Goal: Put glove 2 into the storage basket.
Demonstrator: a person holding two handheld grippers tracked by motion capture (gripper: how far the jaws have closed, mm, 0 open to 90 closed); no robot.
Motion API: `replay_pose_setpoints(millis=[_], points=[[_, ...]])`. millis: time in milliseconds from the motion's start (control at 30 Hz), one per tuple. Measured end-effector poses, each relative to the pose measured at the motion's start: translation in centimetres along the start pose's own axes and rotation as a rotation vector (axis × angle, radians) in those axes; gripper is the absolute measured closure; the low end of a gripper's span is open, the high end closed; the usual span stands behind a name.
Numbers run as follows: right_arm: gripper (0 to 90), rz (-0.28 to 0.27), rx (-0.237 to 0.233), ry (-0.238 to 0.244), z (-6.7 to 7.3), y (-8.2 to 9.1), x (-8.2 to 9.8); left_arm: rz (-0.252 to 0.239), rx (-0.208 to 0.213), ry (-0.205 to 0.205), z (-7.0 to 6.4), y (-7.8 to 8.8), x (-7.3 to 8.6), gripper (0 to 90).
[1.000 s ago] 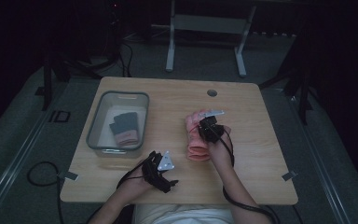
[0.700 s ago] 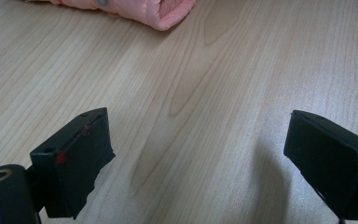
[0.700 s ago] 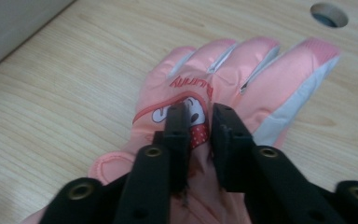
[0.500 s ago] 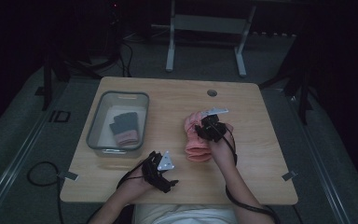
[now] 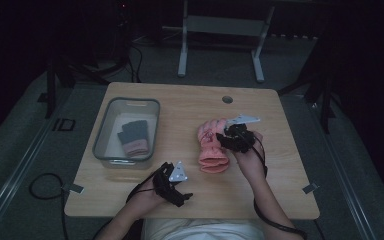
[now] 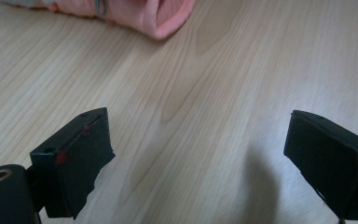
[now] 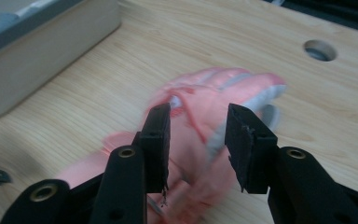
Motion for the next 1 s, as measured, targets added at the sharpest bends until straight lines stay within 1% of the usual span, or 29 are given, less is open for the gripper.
replay_pose_setpoints(millis=[67,100,133,167,233,267,300,367,433,500,533,633,667,733,800,833,867,933,967,1000], points=[[60.5,-0.005,0.010,0.000,-0.6,0.4,0.2,-0.022,0.001,0.022,0.0,0.3,-0.5,7.1],[60.4,-0.007,0.011,-0.003,-0.8,0.6,0.2,-0.040,-0.003,0.028,0.1,0.6,-0.8,7.1],[60.4,-0.009,0.021,-0.003,-1.3,0.8,0.3,-0.045,-0.010,0.030,0.2,0.7,-1.0,7.1],[60.4,-0.008,0.029,-0.003,-1.5,1.0,0.4,-0.065,-0.018,0.036,0.3,1.0,-1.4,7.1],[60.4,-0.008,0.039,-0.003,-2.3,1.4,0.6,-0.099,-0.018,0.062,0.5,1.4,-1.9,7.1],[60.5,-0.009,0.040,-0.003,-2.5,1.5,0.6,-0.126,-0.017,0.077,0.7,1.7,-2.2,7.1],[60.5,-0.013,0.037,0.001,-2.9,1.7,0.7,-0.133,-0.014,0.087,0.7,1.9,-2.5,7.5],[60.9,-0.017,0.030,0.010,-3.5,2.0,1.0,-0.145,0.004,0.120,1.1,2.2,-3.1,8.4],[61.8,-0.029,0.018,0.028,-4.0,2.2,1.3,-0.141,0.011,0.132,1.4,2.4,-3.7,8.7],[62.2,-0.033,0.006,0.041,-4.4,2.3,1.4,-0.134,-0.003,0.119,1.7,2.7,-4.8,8.7],[63.2,-0.043,-0.001,0.058,-4.7,2.4,1.4,-0.132,-0.008,0.110,1.8,2.8,-5.3,8.8],[65.2,-0.052,-0.005,0.071,-5.2,2.5,1.4,-0.127,-0.044,0.069,2.5,3.1,-7.1,11.0],[65.9,-0.056,-0.007,0.071,-5.3,2.5,1.3,-0.119,-0.067,0.048,2.8,3.1,-7.8,11.5],[67.8,-0.070,-0.013,0.066,-5.5,2.5,1.2,-0.111,-0.106,0.026,3.6,2.9,-9.1,13.0],[69.1,-0.074,-0.021,0.067,-5.5,2.2,1.0,-0.115,-0.115,0.032,4.3,2.6,-10.0,13.9],[69.5,-0.076,-0.035,0.063,-5.5,2.0,0.9,-0.116,-0.117,0.034,4.7,2.3,-10.5,14.2],[69.6,-0.073,-0.040,0.061,-5.5,1.8,0.8,-0.110,-0.135,0.031,5.1,1.8,-11.0,14.2],[69.8,-0.069,-0.058,0.057,-5.3,1.2,0.6,-0.101,-0.145,0.044,5.7,1.1,-11.6,14.2],[70.0,-0.070,-0.068,0.052,-5.3,0.9,0.6,-0.094,-0.162,0.048,6.1,0.7,-11.8,14.5],[70.0,-0.065,-0.074,0.052,-5.2,0.5,0.5,-0.089,-0.181,0.049,6.4,0.4,-12.0,16.5]])
Point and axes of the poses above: each handheld gripper's, and its own axes: y roughly backward along the jaws, x roughly out of its underside, z roughly to its left, the point moved 1 cm from there along -y, roughly forward along the jaws, and after that the axes turned 1 degree about y, right-handed, at the moved point
